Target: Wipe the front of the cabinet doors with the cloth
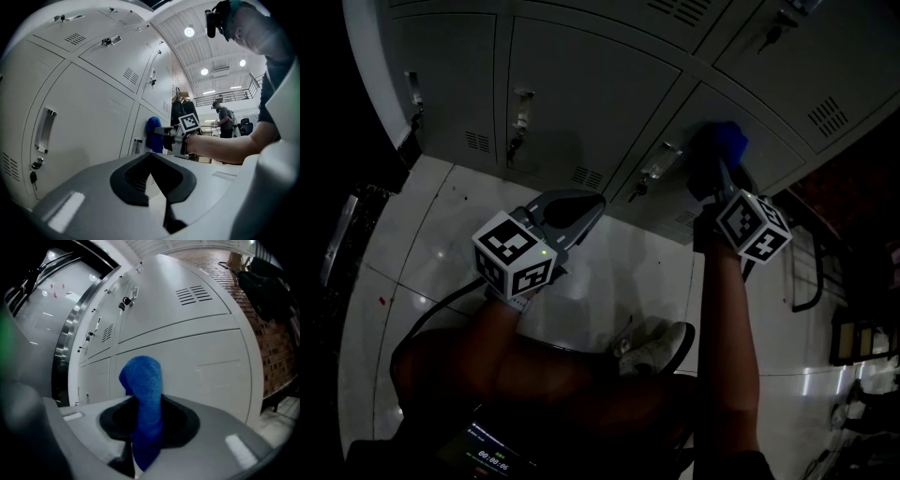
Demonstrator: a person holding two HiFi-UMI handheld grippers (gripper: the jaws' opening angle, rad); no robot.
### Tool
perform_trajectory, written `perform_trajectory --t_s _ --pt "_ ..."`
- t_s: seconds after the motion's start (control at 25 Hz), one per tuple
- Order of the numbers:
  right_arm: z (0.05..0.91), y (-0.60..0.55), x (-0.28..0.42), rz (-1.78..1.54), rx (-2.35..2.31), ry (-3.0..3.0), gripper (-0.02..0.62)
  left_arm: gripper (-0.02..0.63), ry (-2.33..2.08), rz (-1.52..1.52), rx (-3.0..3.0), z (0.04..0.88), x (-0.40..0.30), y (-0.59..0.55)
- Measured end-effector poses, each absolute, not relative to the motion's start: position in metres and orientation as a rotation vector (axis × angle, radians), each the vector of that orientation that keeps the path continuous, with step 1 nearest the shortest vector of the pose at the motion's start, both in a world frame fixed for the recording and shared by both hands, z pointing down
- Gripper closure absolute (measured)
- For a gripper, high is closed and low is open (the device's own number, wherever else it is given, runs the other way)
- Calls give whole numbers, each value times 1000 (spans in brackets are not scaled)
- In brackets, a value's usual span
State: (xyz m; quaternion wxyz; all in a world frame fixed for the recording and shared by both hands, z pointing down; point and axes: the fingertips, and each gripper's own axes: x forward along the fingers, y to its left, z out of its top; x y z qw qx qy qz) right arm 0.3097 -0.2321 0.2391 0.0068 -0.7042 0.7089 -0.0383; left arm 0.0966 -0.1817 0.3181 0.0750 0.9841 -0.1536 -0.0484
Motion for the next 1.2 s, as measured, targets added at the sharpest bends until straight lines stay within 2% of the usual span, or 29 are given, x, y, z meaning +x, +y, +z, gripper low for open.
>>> perform_trajectory --t_s 0.84,1.0,1.2 --pt "262 -152 465 -220 -2481 1788 489 603 -453 -112 2954 326 100 -182" --pt "268 -151 440 -243 -2415 1839 489 603 -457 -112 2955 325 100 -183" --pt "272 -178 356 -249 -2253 2048 489 603 -468 -115 2953 324 98 -183"
